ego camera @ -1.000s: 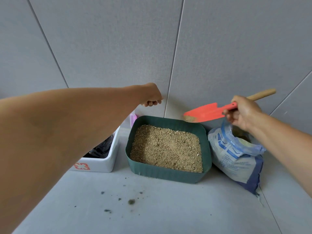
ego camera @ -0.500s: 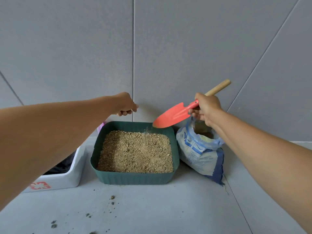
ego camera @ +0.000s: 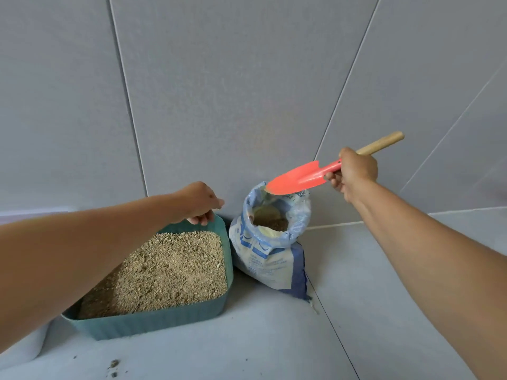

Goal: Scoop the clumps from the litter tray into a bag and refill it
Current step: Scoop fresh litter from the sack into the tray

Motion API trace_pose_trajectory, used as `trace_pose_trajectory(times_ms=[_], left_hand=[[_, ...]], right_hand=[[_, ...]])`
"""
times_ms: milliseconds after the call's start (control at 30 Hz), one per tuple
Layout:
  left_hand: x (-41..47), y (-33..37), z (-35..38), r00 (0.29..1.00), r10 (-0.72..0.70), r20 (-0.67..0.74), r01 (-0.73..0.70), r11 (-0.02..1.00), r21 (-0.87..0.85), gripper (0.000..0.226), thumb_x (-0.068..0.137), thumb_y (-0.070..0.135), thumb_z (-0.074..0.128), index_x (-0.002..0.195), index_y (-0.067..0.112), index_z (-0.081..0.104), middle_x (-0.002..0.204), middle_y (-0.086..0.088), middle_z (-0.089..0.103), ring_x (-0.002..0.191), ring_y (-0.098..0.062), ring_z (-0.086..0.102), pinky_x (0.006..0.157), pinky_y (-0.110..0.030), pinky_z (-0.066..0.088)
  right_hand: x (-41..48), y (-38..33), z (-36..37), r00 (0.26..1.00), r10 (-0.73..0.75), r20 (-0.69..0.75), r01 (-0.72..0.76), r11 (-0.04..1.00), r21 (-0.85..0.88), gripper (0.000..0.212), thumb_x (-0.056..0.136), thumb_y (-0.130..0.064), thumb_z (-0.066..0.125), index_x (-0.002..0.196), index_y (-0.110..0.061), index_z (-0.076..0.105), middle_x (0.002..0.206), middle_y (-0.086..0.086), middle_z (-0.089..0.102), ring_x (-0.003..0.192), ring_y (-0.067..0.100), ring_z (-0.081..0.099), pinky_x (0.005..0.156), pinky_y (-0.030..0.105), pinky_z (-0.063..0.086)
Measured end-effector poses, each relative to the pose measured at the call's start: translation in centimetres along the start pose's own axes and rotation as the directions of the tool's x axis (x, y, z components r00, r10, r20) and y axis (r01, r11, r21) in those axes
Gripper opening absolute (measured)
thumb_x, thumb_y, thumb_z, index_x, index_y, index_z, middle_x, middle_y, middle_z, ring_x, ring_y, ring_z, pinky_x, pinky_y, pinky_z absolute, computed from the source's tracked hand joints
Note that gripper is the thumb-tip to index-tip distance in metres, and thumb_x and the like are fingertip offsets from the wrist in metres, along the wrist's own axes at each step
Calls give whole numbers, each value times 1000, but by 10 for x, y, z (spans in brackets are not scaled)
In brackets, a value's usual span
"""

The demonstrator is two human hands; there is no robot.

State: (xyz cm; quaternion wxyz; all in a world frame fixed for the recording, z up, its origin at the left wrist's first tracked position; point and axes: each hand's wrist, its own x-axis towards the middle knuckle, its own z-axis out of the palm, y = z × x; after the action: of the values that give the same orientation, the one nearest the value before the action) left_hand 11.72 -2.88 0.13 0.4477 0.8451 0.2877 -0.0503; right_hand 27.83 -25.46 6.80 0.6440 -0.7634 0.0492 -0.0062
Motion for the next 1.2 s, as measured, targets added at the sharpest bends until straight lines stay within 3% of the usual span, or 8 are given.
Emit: trace_pose_trajectory(times_ms=[100, 233, 333, 467, 600, 833, 967, 1200], left_hand=[[-2, 16, 22, 998, 58, 9, -56, 993, -108, 21, 97, 30, 53, 97, 9, 57, 67, -6, 66, 41, -11, 56, 41, -21, 48], [-6, 29, 46, 997, 72, 19, -69, 991, -112, 33, 96, 40, 51, 86, 10, 60, 68, -6, 65, 46, -14, 55, 46, -21, 42], [-6, 27, 60, 998, 54, 37, -49, 993, -106, 40, 93, 39, 56, 93, -1, 65, 66, -6, 64, 43, -13, 50, 43, -19, 35], [-6, 25, 68, 998, 27, 48, -22, 995, -95, 17, 94, 16, 56, 80, 11, 48, 68, -9, 63, 45, -13, 49, 41, -21, 34], [-8, 23, 64, 998, 24, 60, -20, 998, -64, 16, 92, 6, 54, 78, 10, 47, 69, -11, 63, 46, -14, 50, 42, -22, 34], [-10, 19, 61, 996, 26, 84, -23, 999, -34, 15, 92, 8, 54, 80, 11, 46, 66, -8, 61, 46, -13, 49, 43, -20, 35], [-11, 22, 62, 995, 16, 97, -14, 1000, -14, 19, 92, 6, 54, 75, 9, 47, 63, -7, 57, 47, -13, 46, 45, -20, 35], [-9, 24, 62, 996, -5, 93, 10, 998, -56, 19, 92, 3, 54, 75, 8, 47, 64, -9, 54, 48, -14, 41, 47, -21, 31]], right_hand=[[6, 15, 0, 998, -62, -33, 57, 989, -138, 19, 85, -23, 49, 74, -8, 56, 53, 9, 63, 37, 17, 60, 40, 25, 48], [-1, 44, 15, 969, -216, 122, 247, 881, -404, 26, 84, -28, 52, 85, -7, 66, 57, 8, 68, 52, 22, 68, 68, 39, 60], [-14, 67, 29, 912, -287, 292, 401, 774, -490, 31, 85, -37, 50, 75, -12, 66, 64, 9, 70, 67, 30, 70, 72, 38, 58], [-28, 89, 45, 857, -342, 384, 512, 640, -573, 42, 92, -29, 49, 55, -12, 46, 67, 8, 61, 70, 32, 62, 64, 33, 50], [-39, 96, 59, 888, -296, 353, 457, 662, -594, 44, 94, -26, 47, 52, -15, 39, 68, 10, 57, 69, 29, 54, 61, 29, 38], [-44, 98, 74, 924, -173, 341, 324, 828, -457, 31, 85, -29, 55, 72, -4, 68, 73, 11, 72, 73, 27, 69, 74, 40, 57], [-32, 110, 71, 929, -105, 355, 231, 913, -335, 43, 65, -50, 54, 80, -13, 72, 72, 3, 73, 67, 24, 72, 70, 44, 61], [-41, 86, 52, 900, 118, 419, -34, 978, -204, 29, 97, -17, 49, 91, 4, 69, 80, 17, 74, 66, 29, 74, 67, 40, 62]])
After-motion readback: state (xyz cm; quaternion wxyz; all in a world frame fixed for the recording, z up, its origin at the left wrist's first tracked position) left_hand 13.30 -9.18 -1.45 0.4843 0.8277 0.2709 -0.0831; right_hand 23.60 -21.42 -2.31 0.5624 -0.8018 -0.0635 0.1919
